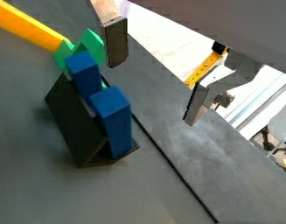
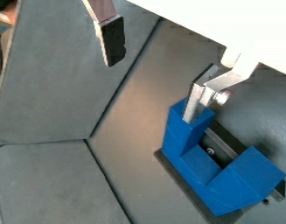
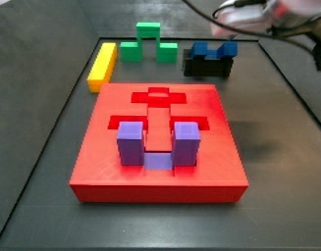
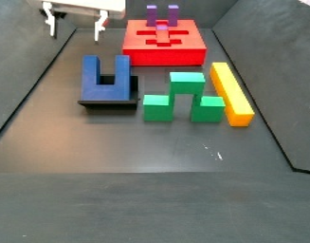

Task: Pick up the blue object. Move up. Place the blue object on the fixture. Regrasp the blue object. Move to above the board. Insert the blue object.
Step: Regrasp the blue object.

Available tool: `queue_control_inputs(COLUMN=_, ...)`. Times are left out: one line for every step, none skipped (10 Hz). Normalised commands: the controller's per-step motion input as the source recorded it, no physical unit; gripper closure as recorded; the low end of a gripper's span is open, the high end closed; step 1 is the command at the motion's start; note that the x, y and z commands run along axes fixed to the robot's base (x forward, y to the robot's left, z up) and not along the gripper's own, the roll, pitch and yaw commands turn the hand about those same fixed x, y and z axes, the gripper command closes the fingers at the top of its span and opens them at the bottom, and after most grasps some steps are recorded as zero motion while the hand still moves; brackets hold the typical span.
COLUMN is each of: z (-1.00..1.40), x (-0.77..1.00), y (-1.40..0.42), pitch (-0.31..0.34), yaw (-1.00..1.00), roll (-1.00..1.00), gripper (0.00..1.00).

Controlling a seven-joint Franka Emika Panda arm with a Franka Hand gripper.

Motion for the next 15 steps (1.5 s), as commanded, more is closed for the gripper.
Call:
queue_control_inputs(z=-0.35, x=0.0, y=0.07, pitch=0.22, yaw=0.1, roll=0.38, gripper=0.0)
queue_control_inputs(z=-0.29, x=0.0, y=0.11, pitch=0.231, yaw=0.1, roll=0.38, gripper=0.0)
queue_control_inputs(z=-0.24, x=0.0, y=0.09, pitch=0.229, yaw=0.09, roll=0.38, gripper=0.0)
queue_control_inputs(z=-0.23, x=0.0, y=0.1, pitch=0.246, yaw=0.1, roll=0.44, gripper=0.0)
queue_control_inputs(z=-0.25, x=0.0, y=0.09, pitch=0.231, yaw=0.08, roll=0.31, gripper=0.0)
queue_control_inputs(z=-0.24, x=0.13, y=0.02, pitch=0.094, yaw=0.0, roll=0.02, gripper=0.0)
queue_control_inputs(z=-0.26, x=0.06, y=0.02, pitch=0.106, yaw=0.0, roll=0.14, gripper=0.0)
queue_control_inputs(z=-0.3, x=0.0, y=0.05, pitch=0.151, yaw=0.03, roll=0.21, gripper=0.0)
queue_control_inputs(z=-0.28, x=0.0, y=0.11, pitch=0.177, yaw=0.03, roll=0.05, gripper=0.0)
queue_control_inputs(z=-0.25, x=0.0, y=0.18, pitch=0.197, yaw=0.0, roll=0.0, gripper=0.0)
queue_control_inputs(z=-0.24, x=0.0, y=0.15, pitch=0.189, yaw=0.0, roll=-0.01, gripper=0.0)
queue_control_inputs(z=-0.17, x=0.0, y=0.08, pitch=0.129, yaw=0.0, roll=-0.05, gripper=0.0)
queue_control_inputs(z=-0.11, x=0.0, y=0.02, pitch=0.1, yaw=0.0, roll=-0.04, gripper=0.0)
queue_control_inputs(z=0.0, x=0.0, y=0.0, pitch=0.0, yaw=0.0, roll=-0.01, gripper=0.0)
queue_control_inputs(z=0.0, x=0.0, y=0.0, pitch=0.0, yaw=0.0, roll=0.0, gripper=0.0)
